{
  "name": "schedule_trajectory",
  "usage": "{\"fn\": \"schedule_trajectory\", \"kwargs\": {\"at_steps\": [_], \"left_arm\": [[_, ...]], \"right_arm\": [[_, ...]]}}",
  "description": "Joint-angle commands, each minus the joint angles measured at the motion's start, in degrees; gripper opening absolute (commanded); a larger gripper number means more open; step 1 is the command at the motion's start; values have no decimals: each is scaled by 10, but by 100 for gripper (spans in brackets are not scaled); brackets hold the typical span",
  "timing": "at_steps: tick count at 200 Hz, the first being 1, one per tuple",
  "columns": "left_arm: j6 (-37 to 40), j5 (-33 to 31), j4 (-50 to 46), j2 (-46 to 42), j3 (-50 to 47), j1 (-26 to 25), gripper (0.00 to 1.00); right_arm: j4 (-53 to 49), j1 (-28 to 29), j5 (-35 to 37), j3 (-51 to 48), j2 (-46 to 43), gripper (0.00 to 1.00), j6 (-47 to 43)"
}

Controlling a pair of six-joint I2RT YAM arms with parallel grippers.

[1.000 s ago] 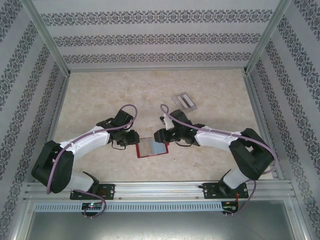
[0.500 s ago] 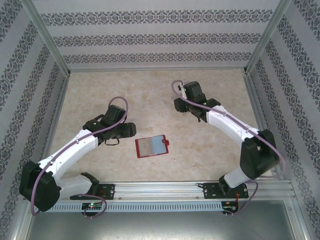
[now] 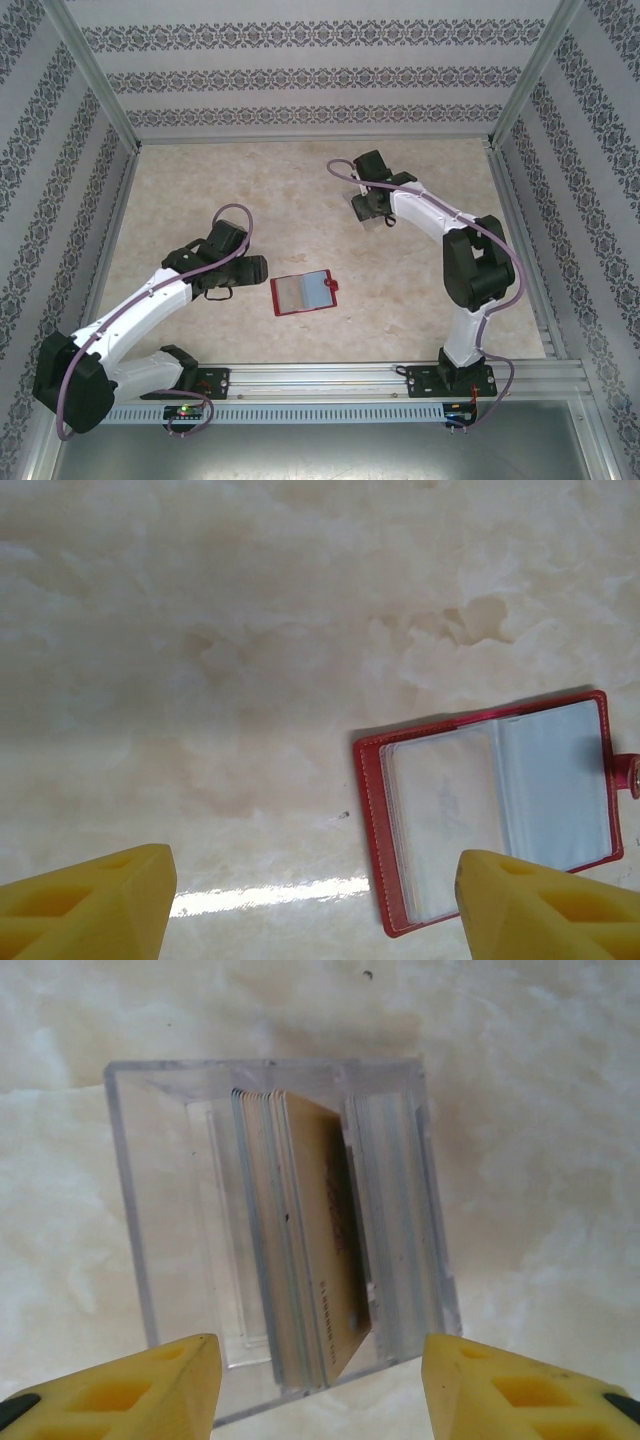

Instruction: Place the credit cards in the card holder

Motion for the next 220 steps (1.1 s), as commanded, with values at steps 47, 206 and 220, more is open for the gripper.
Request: {"fn": "schedule_trajectory", "kwargs": {"at_steps": [47,206,220], "left_arm": [[6,-6,-5,-3,11,6,75],[-12,15,23,-42,-25,6,78],[-9,24,22,-33,-17,6,78]], "right_arm": [[-35,-7,32,60,59,58,-23],[18,-3,246,43,55,39,-56],[21,-3,237,39,52,32,-56]]}}
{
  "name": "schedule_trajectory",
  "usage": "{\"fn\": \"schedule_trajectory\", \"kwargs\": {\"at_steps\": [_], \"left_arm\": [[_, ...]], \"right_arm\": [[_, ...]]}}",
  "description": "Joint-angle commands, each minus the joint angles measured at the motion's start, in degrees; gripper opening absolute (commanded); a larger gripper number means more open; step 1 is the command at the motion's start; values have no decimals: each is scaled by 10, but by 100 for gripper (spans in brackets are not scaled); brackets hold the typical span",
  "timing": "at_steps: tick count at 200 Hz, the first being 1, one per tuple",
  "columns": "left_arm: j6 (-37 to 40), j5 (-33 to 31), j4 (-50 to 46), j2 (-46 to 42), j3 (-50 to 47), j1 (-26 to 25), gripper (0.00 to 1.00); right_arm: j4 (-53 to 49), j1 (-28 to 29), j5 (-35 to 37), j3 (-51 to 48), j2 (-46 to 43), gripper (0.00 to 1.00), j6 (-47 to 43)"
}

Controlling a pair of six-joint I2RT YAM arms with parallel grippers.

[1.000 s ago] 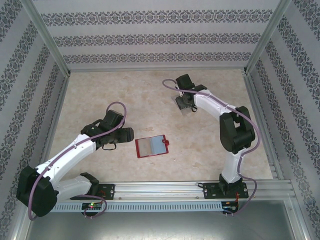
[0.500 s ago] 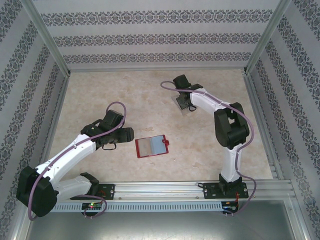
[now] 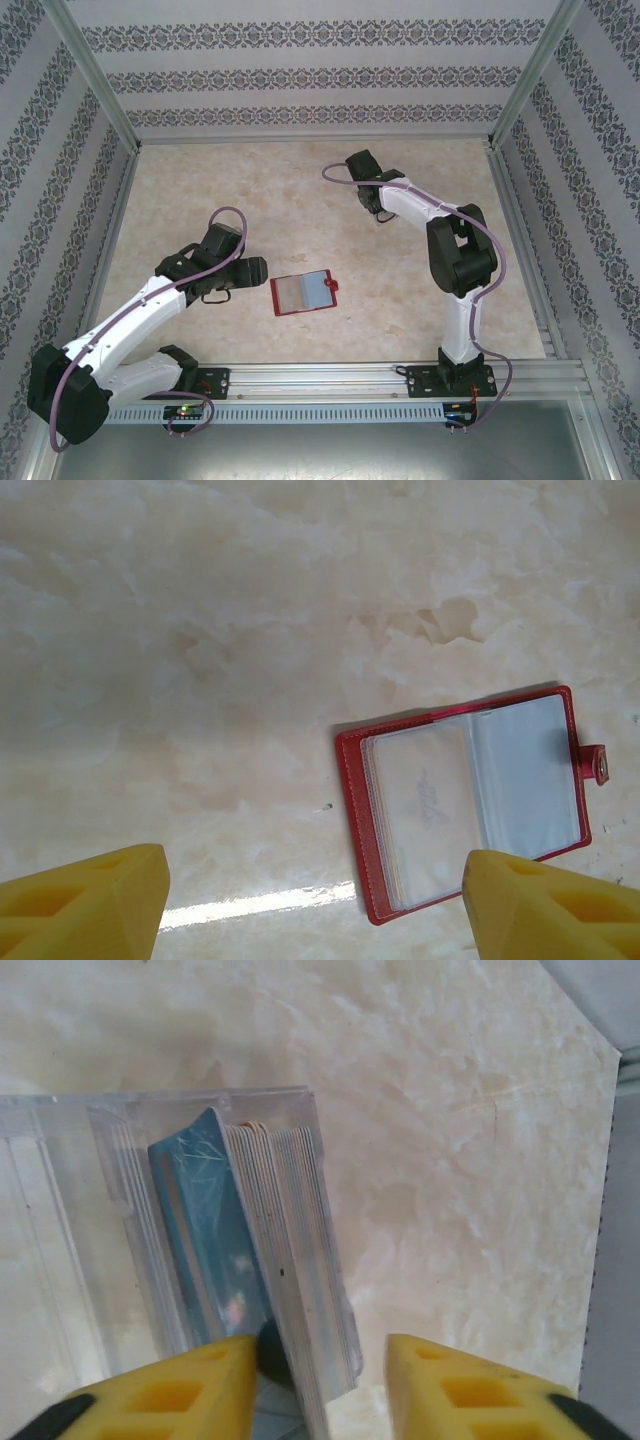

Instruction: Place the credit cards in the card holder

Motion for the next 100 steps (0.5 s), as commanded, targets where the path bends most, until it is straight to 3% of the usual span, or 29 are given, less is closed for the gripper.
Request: {"fn": "schedule_trajectory", "kwargs": {"at_steps": [1,100], "left_arm": [[-5,10,15,6,2,6,78],[10,28,24,53,24,5,79]], "right_arm": [[8,-3,23,-5,-20,31,-1],[-7,2,37,2,-15,19,-14]]}}
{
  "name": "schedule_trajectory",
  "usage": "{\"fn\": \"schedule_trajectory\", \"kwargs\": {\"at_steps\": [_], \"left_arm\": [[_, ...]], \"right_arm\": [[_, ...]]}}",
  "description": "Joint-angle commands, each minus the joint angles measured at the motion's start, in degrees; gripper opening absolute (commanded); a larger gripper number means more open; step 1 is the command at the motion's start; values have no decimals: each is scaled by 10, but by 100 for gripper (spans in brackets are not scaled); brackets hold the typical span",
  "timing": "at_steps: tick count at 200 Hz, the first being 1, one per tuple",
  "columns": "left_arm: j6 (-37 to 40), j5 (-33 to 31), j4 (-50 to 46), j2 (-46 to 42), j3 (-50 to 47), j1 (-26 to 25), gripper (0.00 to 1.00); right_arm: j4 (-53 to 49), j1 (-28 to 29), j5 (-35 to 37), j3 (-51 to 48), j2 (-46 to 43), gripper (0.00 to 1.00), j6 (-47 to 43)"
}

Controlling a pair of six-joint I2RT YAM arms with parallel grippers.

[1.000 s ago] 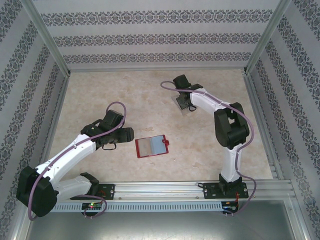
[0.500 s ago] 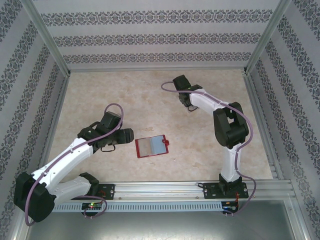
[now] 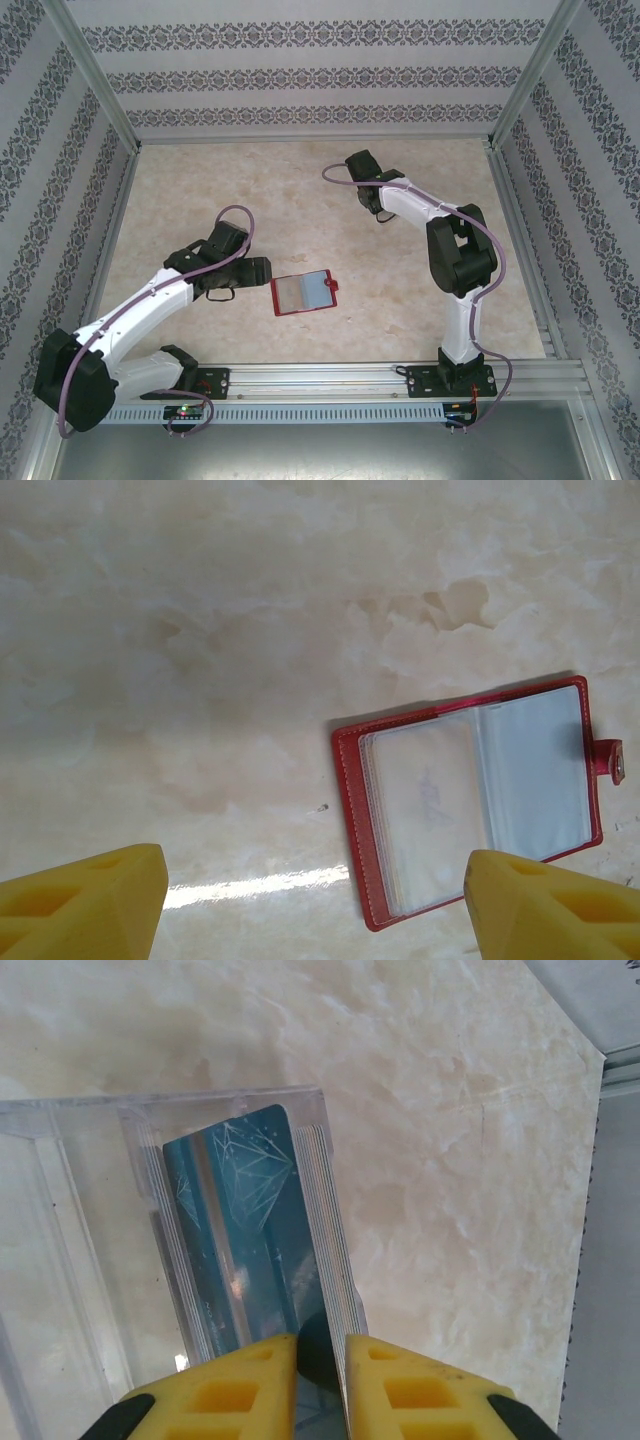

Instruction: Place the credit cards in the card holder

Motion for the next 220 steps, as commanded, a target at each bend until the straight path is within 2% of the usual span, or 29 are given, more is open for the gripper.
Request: {"fn": "schedule_trajectory", "kwargs": {"at_steps": [1,15,30,64,80,127,165,194,210,220], "left_arm": [[9,11,10,6,16,5,79],[8,1,3,3,15,6,79],[3,0,12,-1,6,6,79],[8,1,-3,1,15,6,79],[0,10,14,-6,3,6,79],[-10,73,43,9,-6,6,76],[-14,122,65,32,-16,5,75],[-14,193,98,64,-28,5,70],[-5,195,86,76,-26,5,68],[-7,197,86,79,-30,5,67]], "right_arm": [[-6,2,24,2,-14,19,-6],[-10,4,23,8,-12,16,-7],[-16,8,29,11,-12,9,-8],[-15,20,26,5,-27,6,-4],[-24,27,27,4,-36,1,-1],[-47,30,-55,-26,-102,0,57],[-22,24,-243,-134,-238,0,145],[37,22,-467,-256,-340,0,188],[65,20,-591,-315,-383,0,213],[68,19,-644,-339,-401,0,226]]}}
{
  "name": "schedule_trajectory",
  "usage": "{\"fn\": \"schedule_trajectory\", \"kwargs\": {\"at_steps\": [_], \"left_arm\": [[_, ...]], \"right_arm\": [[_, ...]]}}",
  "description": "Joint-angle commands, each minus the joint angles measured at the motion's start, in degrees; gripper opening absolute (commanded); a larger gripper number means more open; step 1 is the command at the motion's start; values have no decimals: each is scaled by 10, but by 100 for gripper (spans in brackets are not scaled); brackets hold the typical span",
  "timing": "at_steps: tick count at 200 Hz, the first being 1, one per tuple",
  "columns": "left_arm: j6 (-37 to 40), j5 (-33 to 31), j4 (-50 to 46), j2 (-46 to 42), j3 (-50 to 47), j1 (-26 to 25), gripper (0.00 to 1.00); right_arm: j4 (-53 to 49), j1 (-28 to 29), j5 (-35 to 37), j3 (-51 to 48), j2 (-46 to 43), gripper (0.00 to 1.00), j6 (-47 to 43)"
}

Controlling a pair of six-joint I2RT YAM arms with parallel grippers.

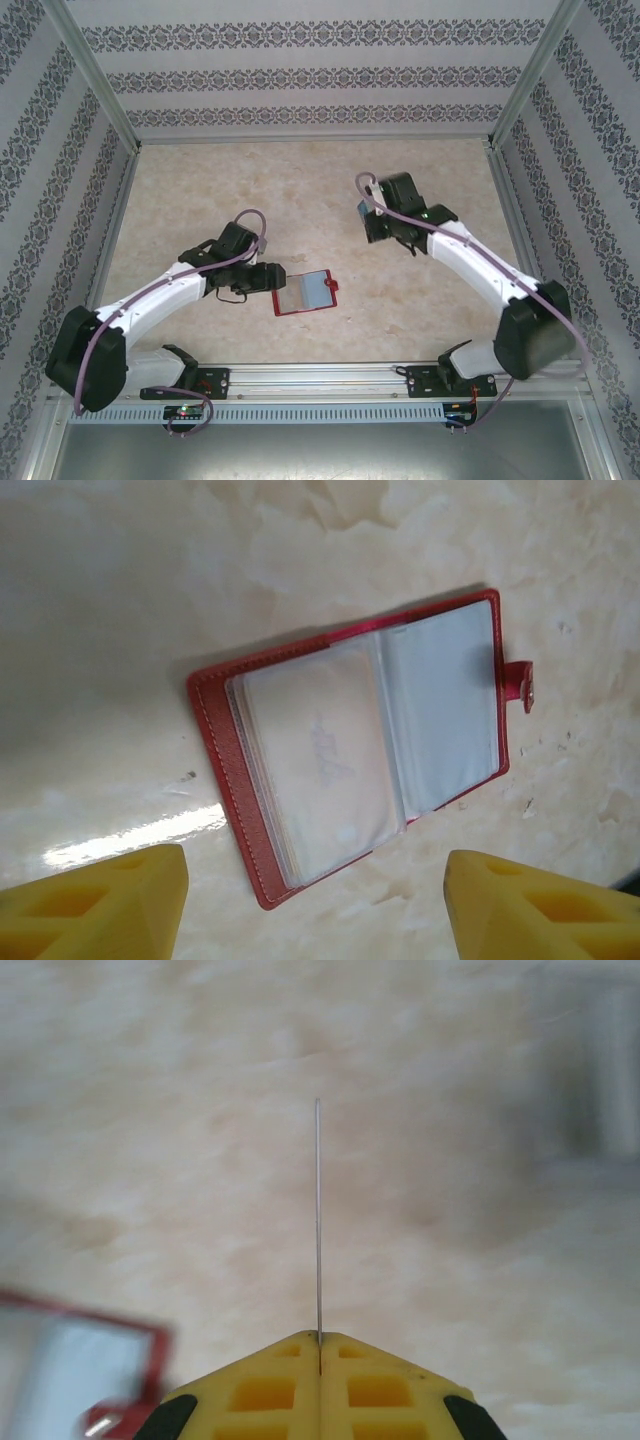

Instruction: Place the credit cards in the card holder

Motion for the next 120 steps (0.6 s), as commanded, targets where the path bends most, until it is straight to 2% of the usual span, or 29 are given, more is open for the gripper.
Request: {"fn": "schedule_trajectory", "kwargs": {"at_steps": [1,21,60,120], "left_arm": [[4,34,14,8,-7,5,66],[7,72,36,28,-13,5,64],[9,71,22,57,-1,5,52],[13,50,11,70,-3,5,46]], "right_arm": [[36,-3,-236,-64,-33,0,62],[67,2,-316,-119,-48,0,93],[167,22,-434,-187,5,0,162],[214,27,-474,-185,118,0,181]]}}
